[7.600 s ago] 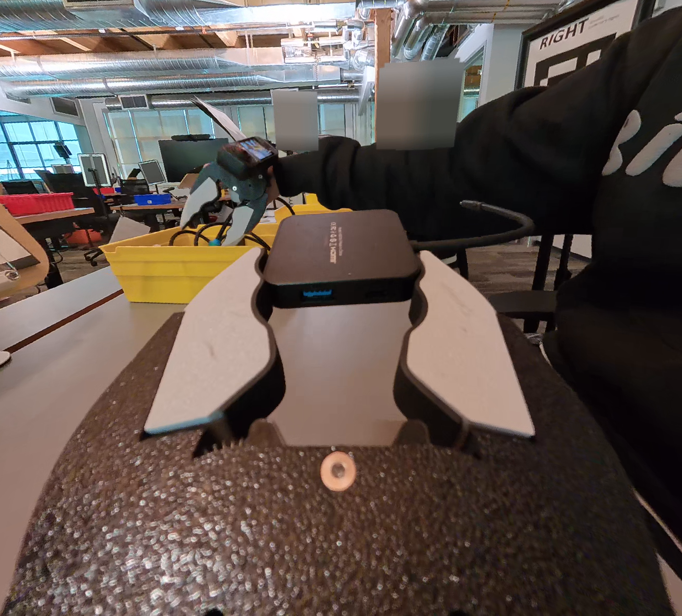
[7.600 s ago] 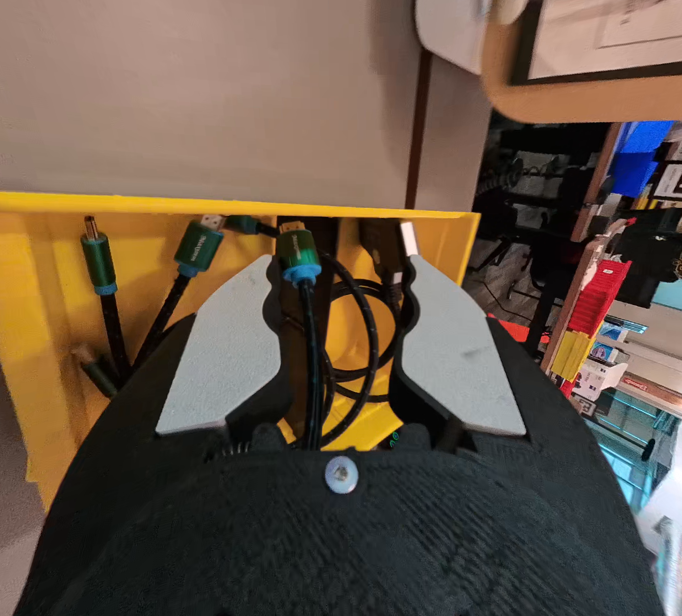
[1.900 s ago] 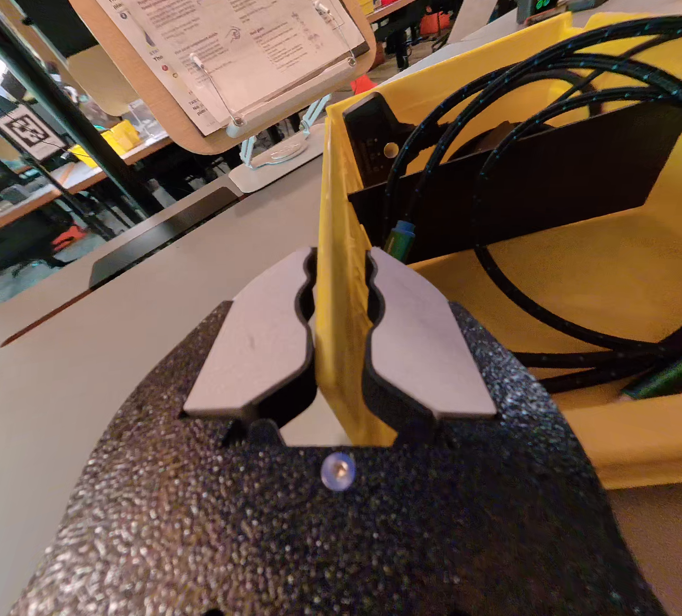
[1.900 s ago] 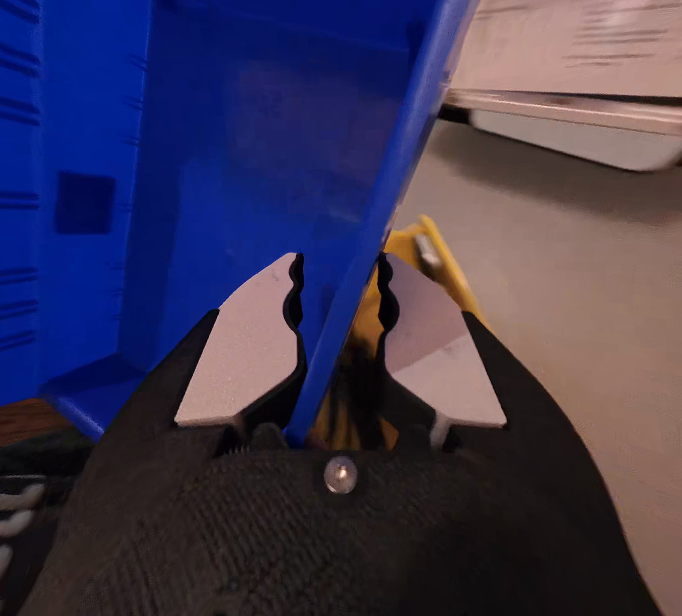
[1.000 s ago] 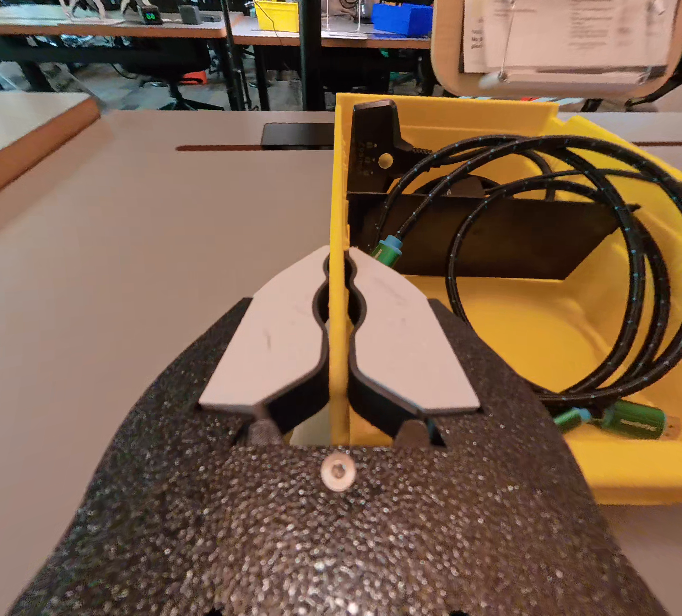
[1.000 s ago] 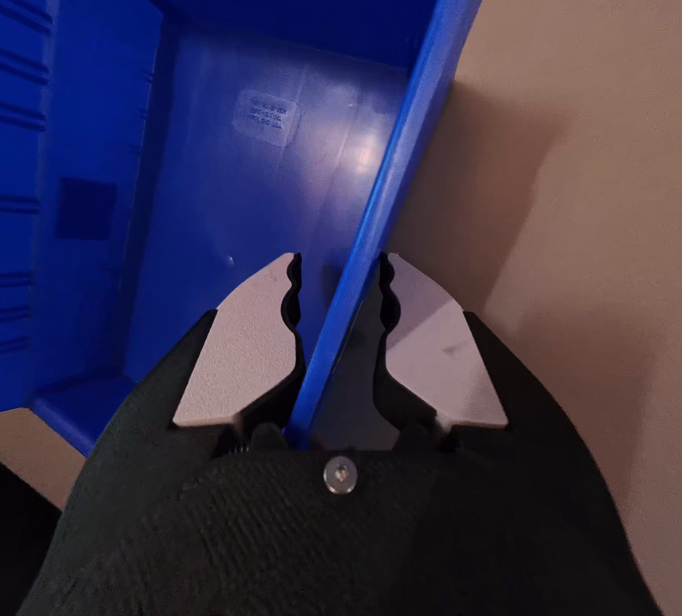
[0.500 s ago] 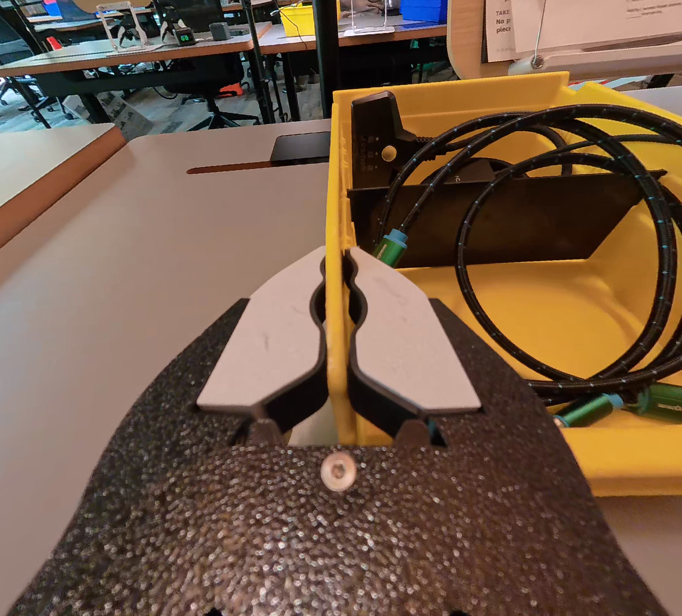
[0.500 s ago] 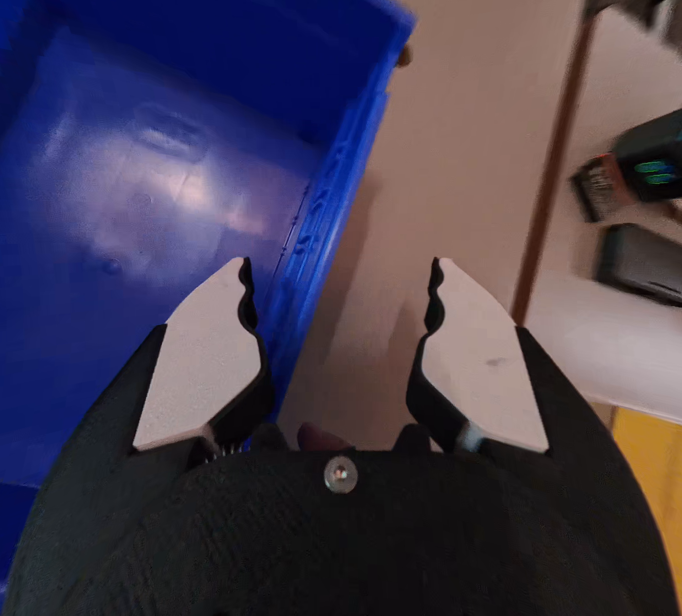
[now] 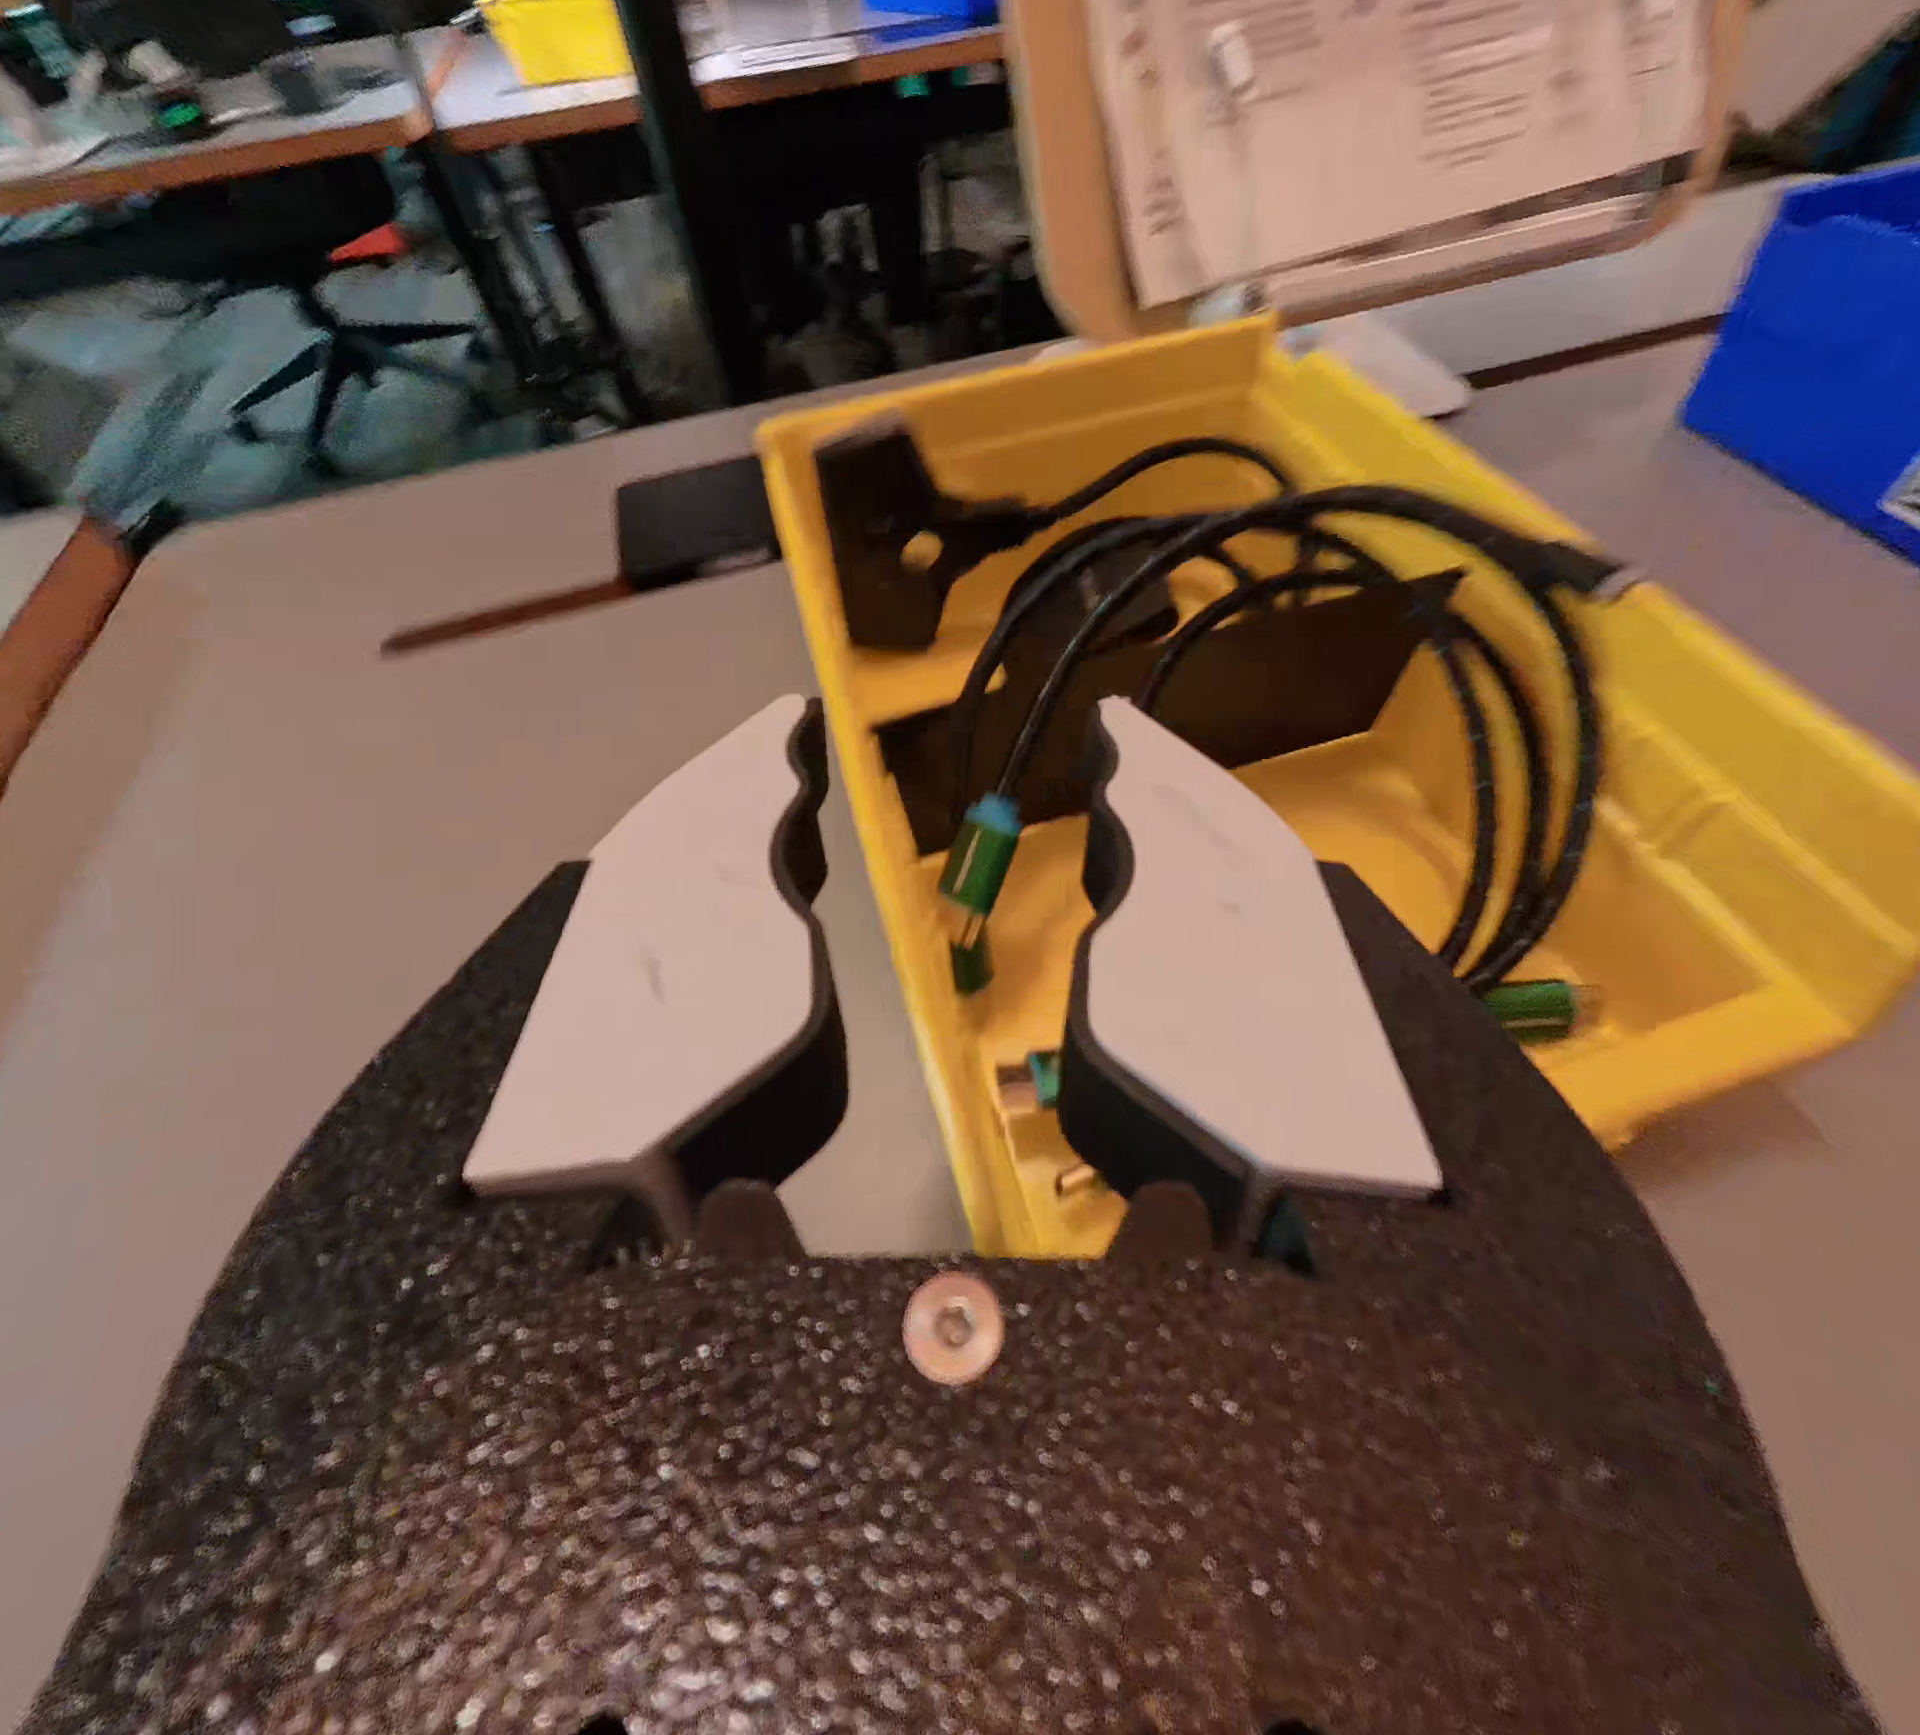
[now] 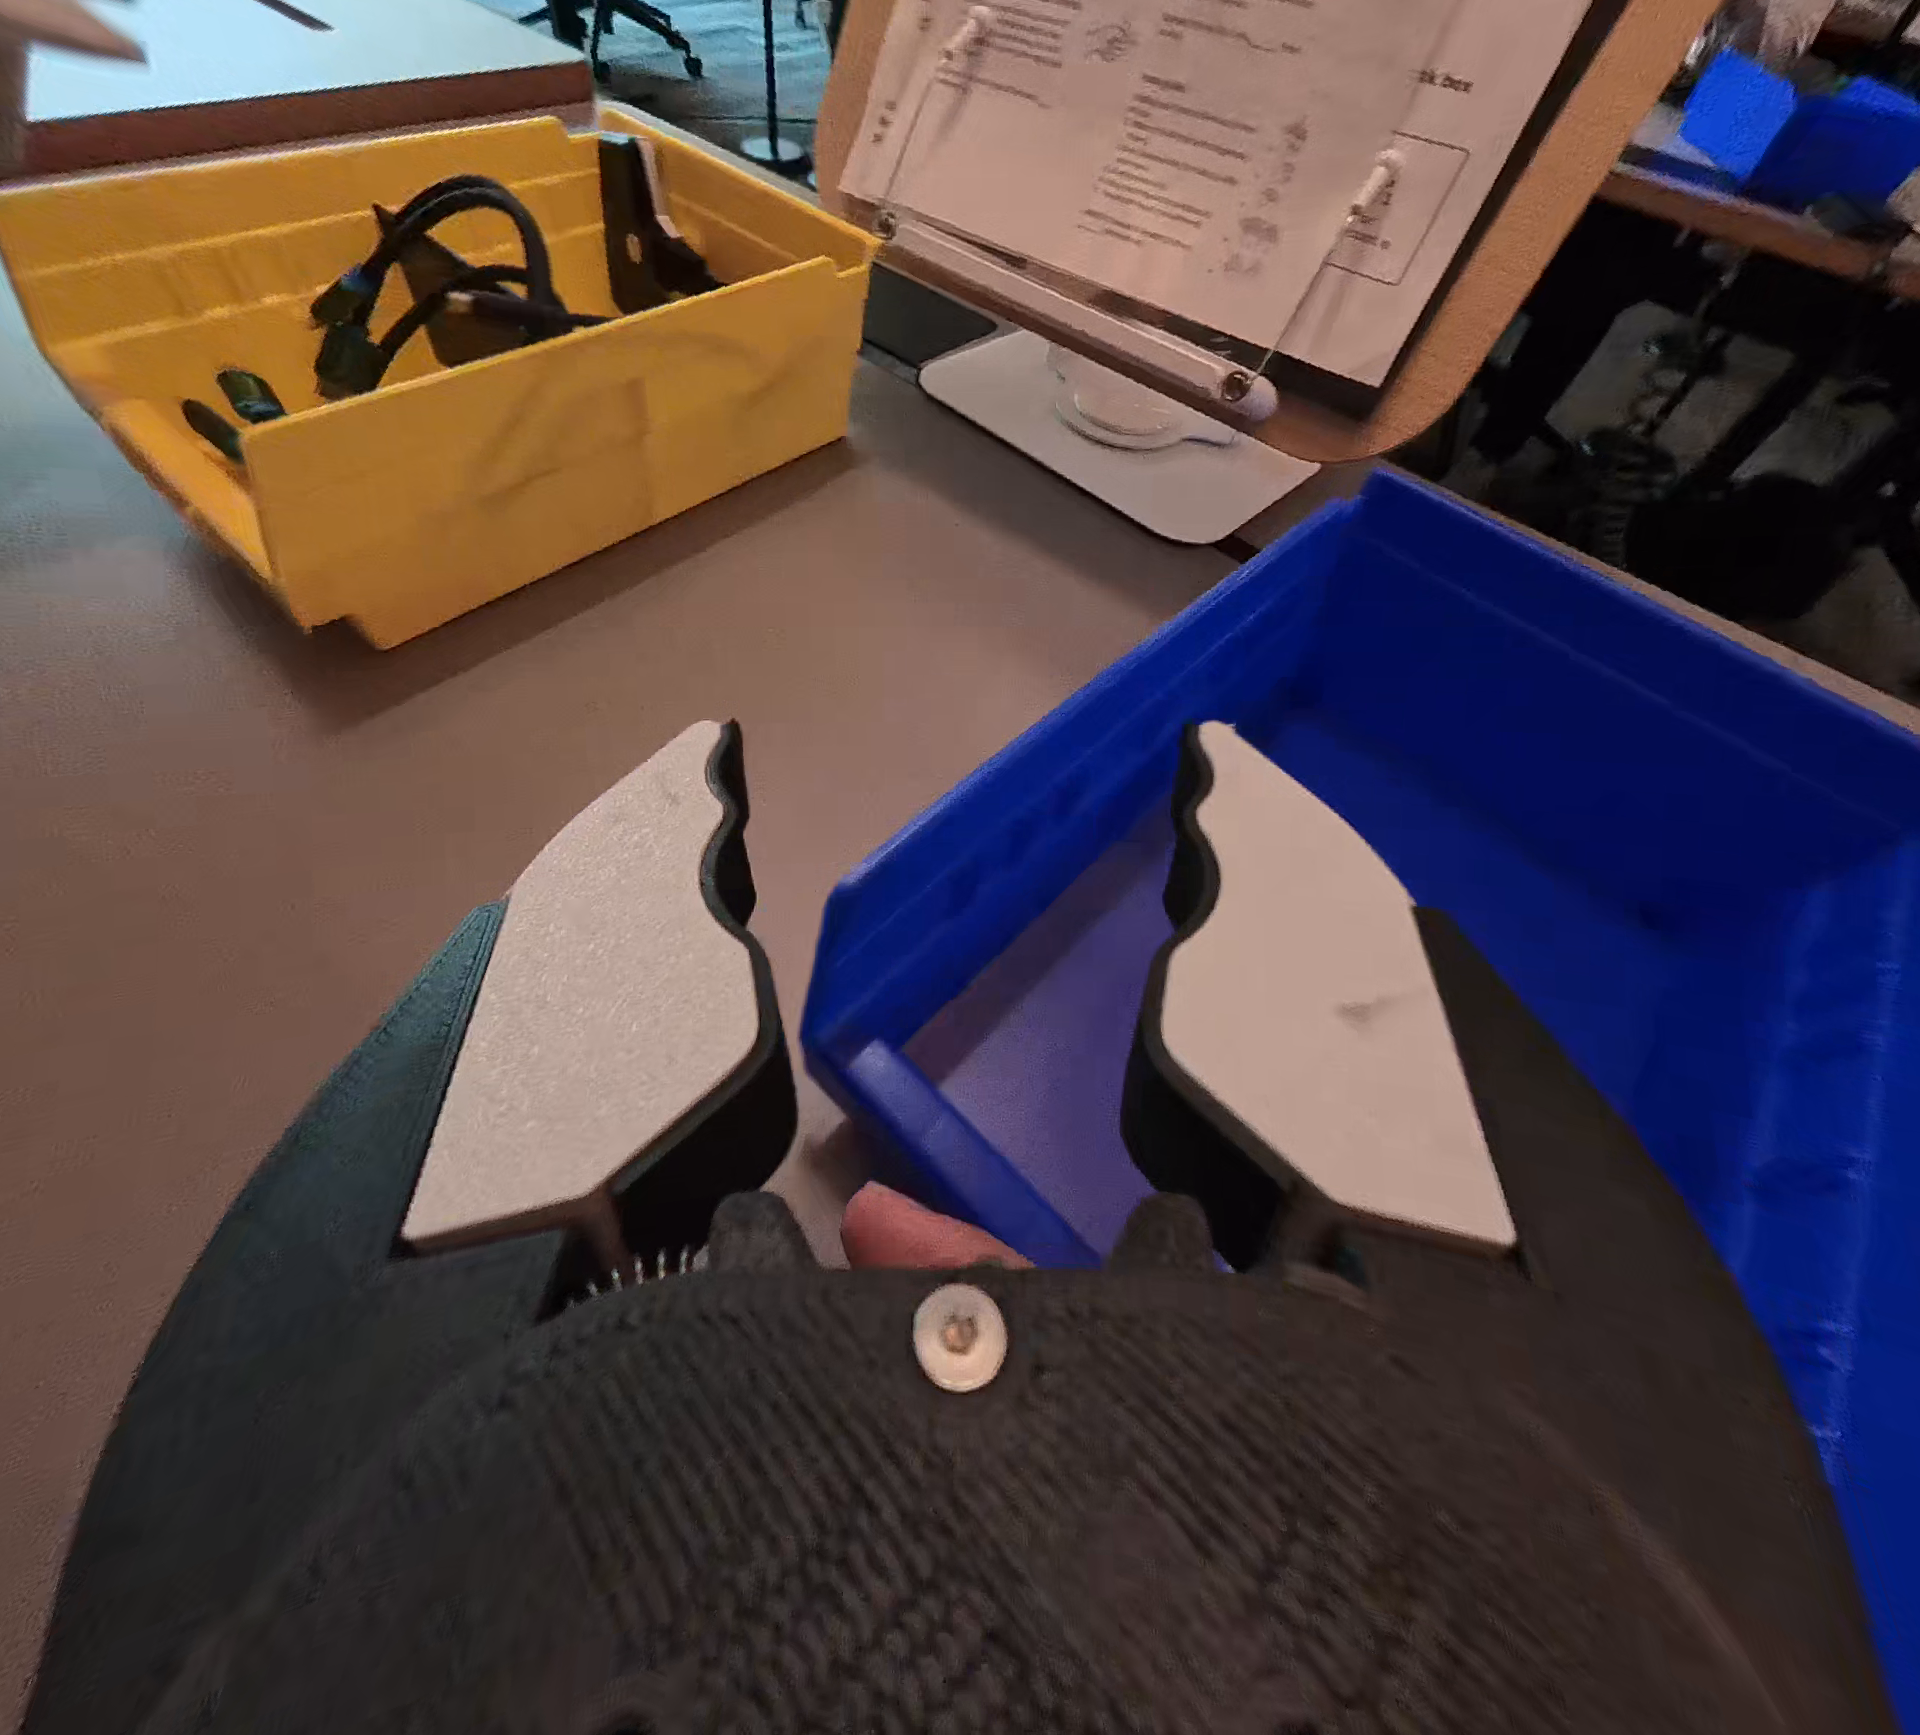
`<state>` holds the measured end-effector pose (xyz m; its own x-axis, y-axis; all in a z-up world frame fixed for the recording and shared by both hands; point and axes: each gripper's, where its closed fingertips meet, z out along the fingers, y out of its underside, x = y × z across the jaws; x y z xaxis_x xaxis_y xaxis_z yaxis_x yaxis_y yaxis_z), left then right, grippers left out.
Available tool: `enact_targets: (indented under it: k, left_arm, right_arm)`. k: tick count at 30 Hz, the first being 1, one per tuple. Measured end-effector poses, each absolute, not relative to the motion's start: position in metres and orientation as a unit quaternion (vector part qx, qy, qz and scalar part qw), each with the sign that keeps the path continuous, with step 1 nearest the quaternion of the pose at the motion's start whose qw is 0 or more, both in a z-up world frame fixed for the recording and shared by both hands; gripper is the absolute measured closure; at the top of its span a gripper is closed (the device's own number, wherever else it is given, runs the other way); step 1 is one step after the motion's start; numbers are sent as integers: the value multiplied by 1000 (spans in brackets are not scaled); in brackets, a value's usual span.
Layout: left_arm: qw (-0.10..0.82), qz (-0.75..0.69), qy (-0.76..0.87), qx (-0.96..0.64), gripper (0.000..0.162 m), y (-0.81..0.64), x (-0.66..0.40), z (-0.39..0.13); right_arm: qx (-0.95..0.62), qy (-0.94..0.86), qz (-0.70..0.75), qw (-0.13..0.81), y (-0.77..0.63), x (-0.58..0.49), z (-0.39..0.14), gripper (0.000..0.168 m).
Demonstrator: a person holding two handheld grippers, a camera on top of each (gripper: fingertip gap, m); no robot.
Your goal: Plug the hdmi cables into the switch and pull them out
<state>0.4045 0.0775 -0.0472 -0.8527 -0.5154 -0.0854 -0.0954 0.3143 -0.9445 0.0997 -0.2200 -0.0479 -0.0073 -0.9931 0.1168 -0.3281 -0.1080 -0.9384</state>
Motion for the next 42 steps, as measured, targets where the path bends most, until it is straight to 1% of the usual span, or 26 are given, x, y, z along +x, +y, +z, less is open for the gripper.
enact_targets:
  k: [3,5,7,8,11,15,17,20,23,25,26,30,31,34,35,37,42]
  left_arm:
    - [165,-490,849,-107,114,44,401,-23]
    - [186,-435,880,-52,111,15,409,-11]
    - [192,-365,911,11,109,-18,415,-12]
    - [183,-315,931,29,107,-33,418,-20]
    - [140,-183,972,48,91,-75,427,-56]
    - [73,-15,997,7,92,-94,436,-119]
    - [62,26,997,-24,94,-97,440,-141]
    - [45,54,996,-61,97,-97,435,-163]
    - [91,94,989,-65,100,-85,443,-177]
    - [117,99,986,-59,109,-82,450,-183]
    - [130,93,986,-53,110,-83,453,-183]
    - [168,66,983,-29,125,-80,461,-175]
    - [175,53,983,-30,128,-79,463,-173]
    - [201,24,979,-32,137,-70,475,-166]
    - [213,22,976,-33,139,-65,481,-165]
    - [234,28,971,-38,140,-54,493,-164]
    - [275,-3,961,-40,145,-24,532,-163]
  right_arm:
    - [-599,549,-446,376,-210,90,-59,89]
    - [-594,550,-451,376,-210,82,-65,89]
    - [-591,549,-455,377,-213,75,-71,90]
    - [-591,552,-453,375,-217,73,-72,91]
    - [-570,569,-461,373,-233,71,-69,89]
    - [-527,580,-475,400,-241,72,-61,90]
    - [-536,580,-493,365,-246,69,-62,87]
    - [-568,593,-464,332,-235,69,-72,81]
    - [-572,597,-456,330,-219,86,-83,80]
    - [-585,598,-455,306,-212,98,-95,80]
    - [-581,598,-469,290,-214,103,-98,82]
    - [-567,604,-508,236,-230,112,-118,101]
    - [-570,604,-508,230,-233,112,-123,98]
    - [-556,605,-503,266,-233,111,-124,106]
    - [-552,608,-505,266,-234,109,-124,111]
    - [-548,602,-523,252,-240,107,-124,114]
    - [-554,597,-536,223,-244,99,-127,101]
